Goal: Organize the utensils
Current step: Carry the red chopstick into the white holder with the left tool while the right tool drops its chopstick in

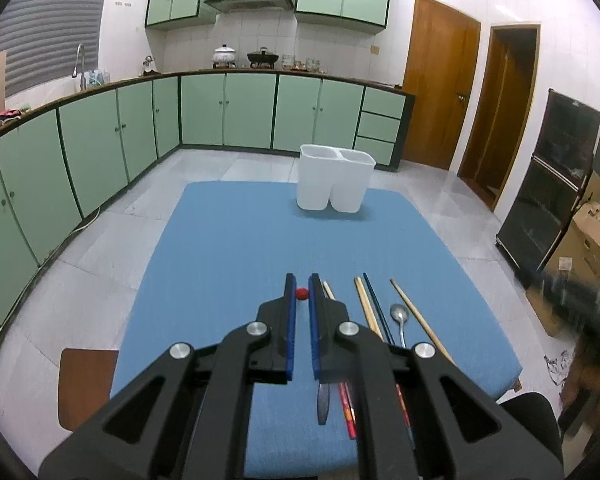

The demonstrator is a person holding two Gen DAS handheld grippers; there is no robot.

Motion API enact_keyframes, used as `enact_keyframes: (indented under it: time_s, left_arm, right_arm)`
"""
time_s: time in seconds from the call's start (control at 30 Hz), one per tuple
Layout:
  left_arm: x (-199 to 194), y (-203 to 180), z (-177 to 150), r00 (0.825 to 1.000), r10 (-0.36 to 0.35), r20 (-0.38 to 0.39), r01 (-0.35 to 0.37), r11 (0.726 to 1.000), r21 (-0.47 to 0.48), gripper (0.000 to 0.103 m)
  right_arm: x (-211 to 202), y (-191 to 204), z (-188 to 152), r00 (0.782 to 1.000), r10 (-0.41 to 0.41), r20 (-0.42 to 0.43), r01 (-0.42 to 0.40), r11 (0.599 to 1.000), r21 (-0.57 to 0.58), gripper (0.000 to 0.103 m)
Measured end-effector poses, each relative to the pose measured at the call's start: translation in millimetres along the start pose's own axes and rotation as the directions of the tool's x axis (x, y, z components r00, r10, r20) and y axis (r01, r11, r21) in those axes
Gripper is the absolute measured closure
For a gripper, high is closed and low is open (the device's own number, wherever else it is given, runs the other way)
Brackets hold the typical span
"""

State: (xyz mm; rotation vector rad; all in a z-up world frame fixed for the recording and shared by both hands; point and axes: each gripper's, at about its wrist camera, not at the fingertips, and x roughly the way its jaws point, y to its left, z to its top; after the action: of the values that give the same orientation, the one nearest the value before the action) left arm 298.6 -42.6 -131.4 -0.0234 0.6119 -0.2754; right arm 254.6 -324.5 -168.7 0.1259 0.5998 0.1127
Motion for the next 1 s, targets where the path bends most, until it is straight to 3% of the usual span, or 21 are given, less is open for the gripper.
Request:
enact_keyframes:
  time_s: [0.17, 0.43, 0.5, 0.53, 0.57, 0.7, 0.87, 1.0]
  left_arm:
    - [5.1, -0.2, -1.7, 1.000, -0.010, -0.002, 0.010, 1.000, -0.005, 0.098]
    - [13.2, 4.2, 14.0, 1.000, -0.002, 0.007, 0.003, 1.000, -0.015, 0.098]
    - [15.2, 4.4, 17.4, 1.000, 0.004, 0.010, -0.003, 1.000, -0.013, 0.098]
    - [15.7, 4.6, 18.0, 1.000, 0.003, 0.010, -0.003, 1.000, -0.015, 0.098]
    - [16.8, 5.0, 20.4, 1.000, 0.003, 0.009, -0.003, 1.000, -0.015, 0.098]
    - [21.0, 4.9, 29.3, 1.000, 0.007, 0.009, -0.007, 1.000, 0.006, 0.098]
    - [27.9, 4.9, 42.2, 1.000, -0.004, -0.001, 0.004, 1.000, 0.021, 0.098]
    - [38.8, 7.2, 52.6, 0.999, -0.025, -0.028, 0.026, 0.999, 0.027, 0.098]
  right_arm:
    - [22.6, -0.2, -87.5, 0.990, -0.059, -0.125, 0.061, 0.998, 0.010, 0.079]
    - [43.4, -11.2, -117.2, 0.973, -0.058, -0.225, 0.061, 0.998, 0.010, 0.077]
    - [41.8, -13.1, -118.2, 0.975, -0.052, -0.217, 0.055, 0.998, 0.011, 0.078]
    - [41.4, -14.5, -117.3, 0.974, -0.038, -0.222, 0.043, 0.999, 0.019, 0.089]
    - [40.7, -16.0, -116.0, 0.973, -0.031, -0.228, 0.038, 0.999, 0.028, 0.096]
    - [24.2, -13.0, -93.1, 0.986, -0.021, -0.167, 0.025, 0.999, 0.023, 0.096]
    - [-3.0, -4.3, -20.0, 0.999, 0.012, -0.035, -0.013, 1.000, -0.019, 0.096]
    - [-7.7, 6.7, 37.2, 0.998, 0.051, 0.020, -0.050, 0.996, -0.075, 0.096]
